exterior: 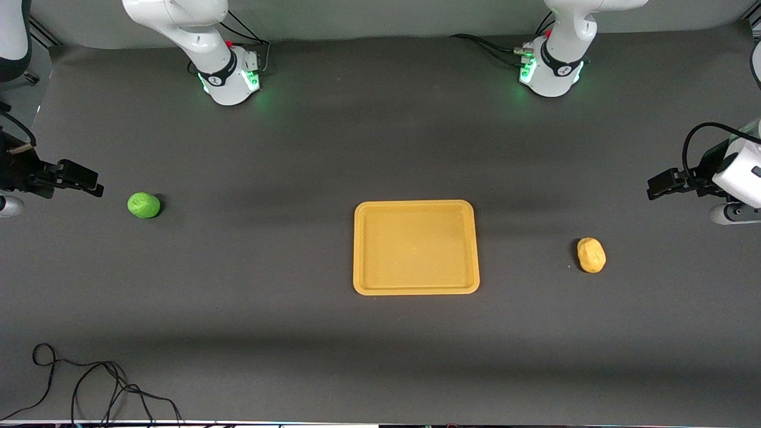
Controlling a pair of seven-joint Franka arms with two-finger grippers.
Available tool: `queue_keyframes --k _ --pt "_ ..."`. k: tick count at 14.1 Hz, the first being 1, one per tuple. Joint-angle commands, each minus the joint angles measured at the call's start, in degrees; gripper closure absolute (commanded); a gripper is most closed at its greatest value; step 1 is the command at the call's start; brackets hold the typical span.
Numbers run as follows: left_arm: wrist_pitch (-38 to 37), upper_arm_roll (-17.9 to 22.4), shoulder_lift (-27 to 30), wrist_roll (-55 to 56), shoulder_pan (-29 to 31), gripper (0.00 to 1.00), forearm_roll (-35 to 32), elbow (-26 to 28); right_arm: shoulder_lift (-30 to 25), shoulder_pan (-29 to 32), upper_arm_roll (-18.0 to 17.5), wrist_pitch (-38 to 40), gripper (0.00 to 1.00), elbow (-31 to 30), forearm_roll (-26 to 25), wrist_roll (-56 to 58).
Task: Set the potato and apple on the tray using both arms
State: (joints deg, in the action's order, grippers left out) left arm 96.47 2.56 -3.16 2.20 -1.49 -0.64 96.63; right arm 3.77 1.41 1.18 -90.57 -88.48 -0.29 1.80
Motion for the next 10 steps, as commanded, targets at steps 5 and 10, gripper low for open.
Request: queue_keyframes --k 5,10 --pt "-1.01 0.17 0.70 1.05 -0.62 0.06 -0.15 -0.83 0.19 -0.27 0.22 -0.57 0.00 -0.03 0.38 -1.36" --pt "-1.72 0.17 1.05 0.69 -0.53 0.06 -0.15 -1.27 -0.78 -0.54 0.22 -1.18 0.00 -3.09 0.20 -1.10"
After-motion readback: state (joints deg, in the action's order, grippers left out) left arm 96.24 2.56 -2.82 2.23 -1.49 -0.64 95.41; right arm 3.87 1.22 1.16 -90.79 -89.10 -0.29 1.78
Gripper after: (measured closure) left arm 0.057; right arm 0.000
